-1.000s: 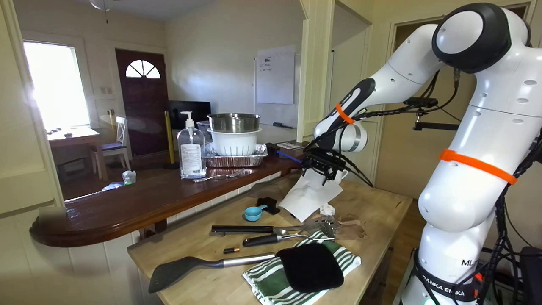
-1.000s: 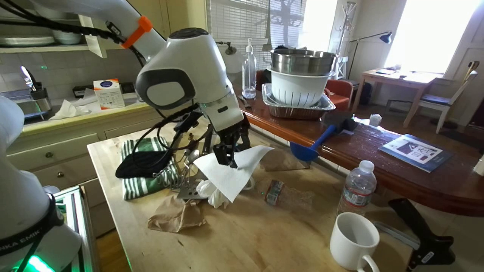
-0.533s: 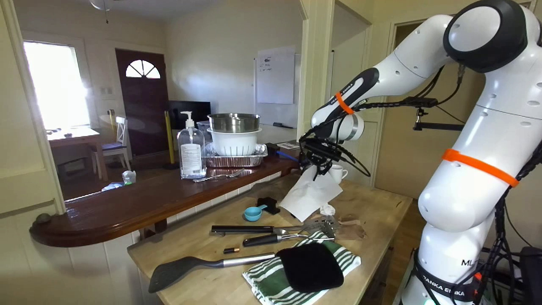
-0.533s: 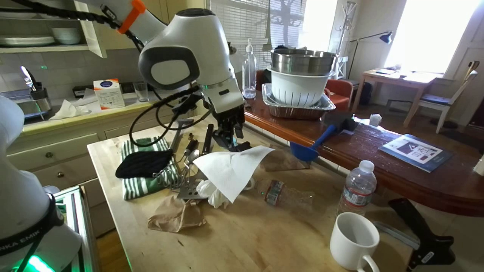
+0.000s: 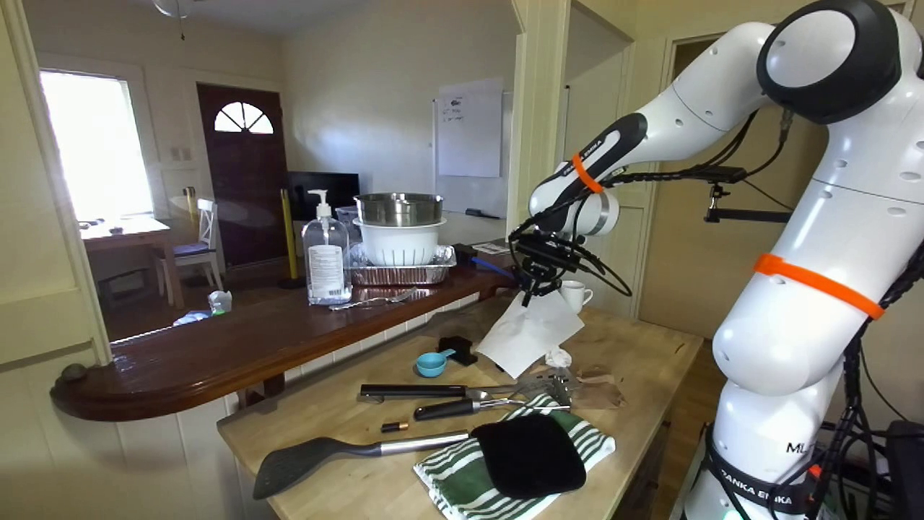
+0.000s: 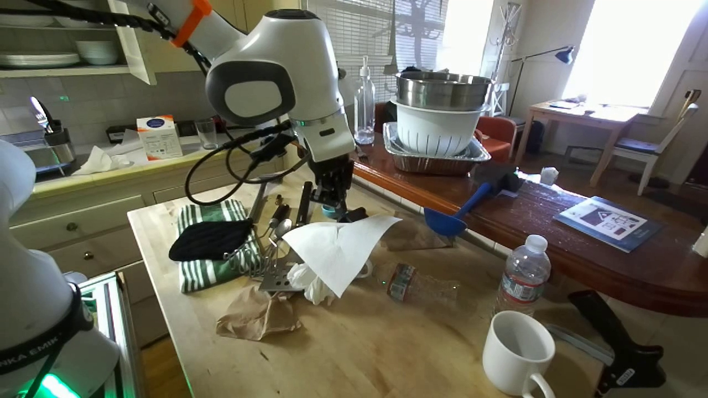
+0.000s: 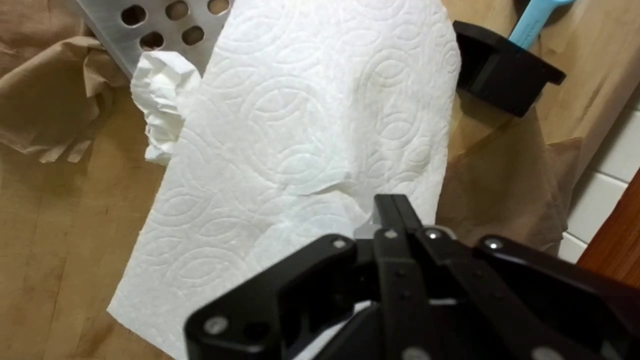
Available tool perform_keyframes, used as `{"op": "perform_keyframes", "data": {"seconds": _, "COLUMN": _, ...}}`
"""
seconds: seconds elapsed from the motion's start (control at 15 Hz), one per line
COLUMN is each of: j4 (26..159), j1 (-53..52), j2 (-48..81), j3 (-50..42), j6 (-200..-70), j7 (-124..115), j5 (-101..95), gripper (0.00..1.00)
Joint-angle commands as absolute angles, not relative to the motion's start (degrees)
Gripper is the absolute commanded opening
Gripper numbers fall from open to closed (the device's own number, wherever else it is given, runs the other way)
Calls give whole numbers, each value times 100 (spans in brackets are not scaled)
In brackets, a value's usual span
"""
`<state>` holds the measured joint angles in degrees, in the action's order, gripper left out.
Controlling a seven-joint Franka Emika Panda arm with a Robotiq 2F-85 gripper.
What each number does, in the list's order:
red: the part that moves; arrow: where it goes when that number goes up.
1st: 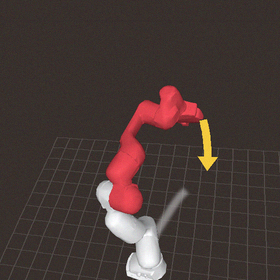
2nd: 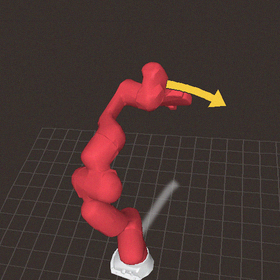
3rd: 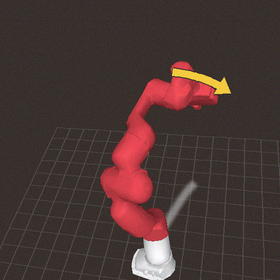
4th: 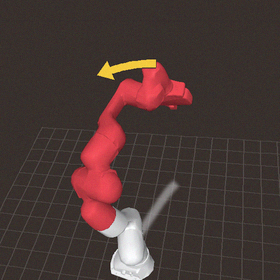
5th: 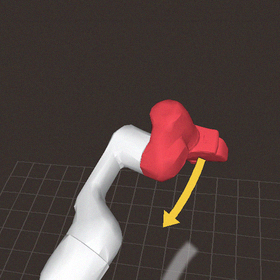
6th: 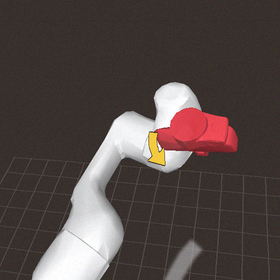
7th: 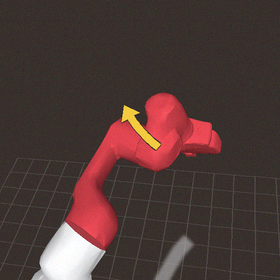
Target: Put the paper towel in the cup
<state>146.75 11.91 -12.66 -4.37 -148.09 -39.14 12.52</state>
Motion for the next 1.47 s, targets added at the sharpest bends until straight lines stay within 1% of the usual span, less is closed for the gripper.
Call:
{"op": "perform_keyframes", "data": {"seconds": 0.0, "j4": 14646, "j1": 1229, "j2": -996, "j3": -455, "j6": -15015, "j7": -4022, "j5": 1123, "gripper": 0}}
{"op": "perform_keyframes", "data": {"seconds": 0.6, "j4": 14668, "j1": 1134, "j2": -275, "j3": -677, "j6": -15923, "j7": -3798, "j5": 1346, "gripper": 0}}
{"op": "perform_keyframes", "data": {"seconds": 0.8, "j4": 14661, "j1": 1060, "j2": -122, "j3": -704, "j6": -16034, "j7": -3653, "j5": 1590, "gripper": 0}}
{"op": "perform_keyframes", "data": {"seconds": 0.93, "j4": 14682, "j1": 994, "j2": -65, "j3": -700, "j6": -16343, "j7": -3412, "j5": 1927, "gripper": 0}}
{"op": "perform_keyframes", "data": {"seconds": 1.07, "j4": 14672, "j1": 937, "j2": -80, "j3": -687, "j6": -16295, "j7": -3163, "j5": 2295, "gripper": 0}}
{"op": "perform_keyframes", "data": {"seconds": 1.13, "j4": 14683, "j1": 993, "j2": -141, "j3": -710, "j6": -16200, "j7": -3412, "j5": 1940, "gripper": 0}}
{"op": "perform_keyframes", "data": {"seconds": 1.4, "j4": 14682, "j1": 984, "j2": -142, "j3": -715, "j6": -16200, "j7": -3376, "j5": 1969, "gripper": 1}}
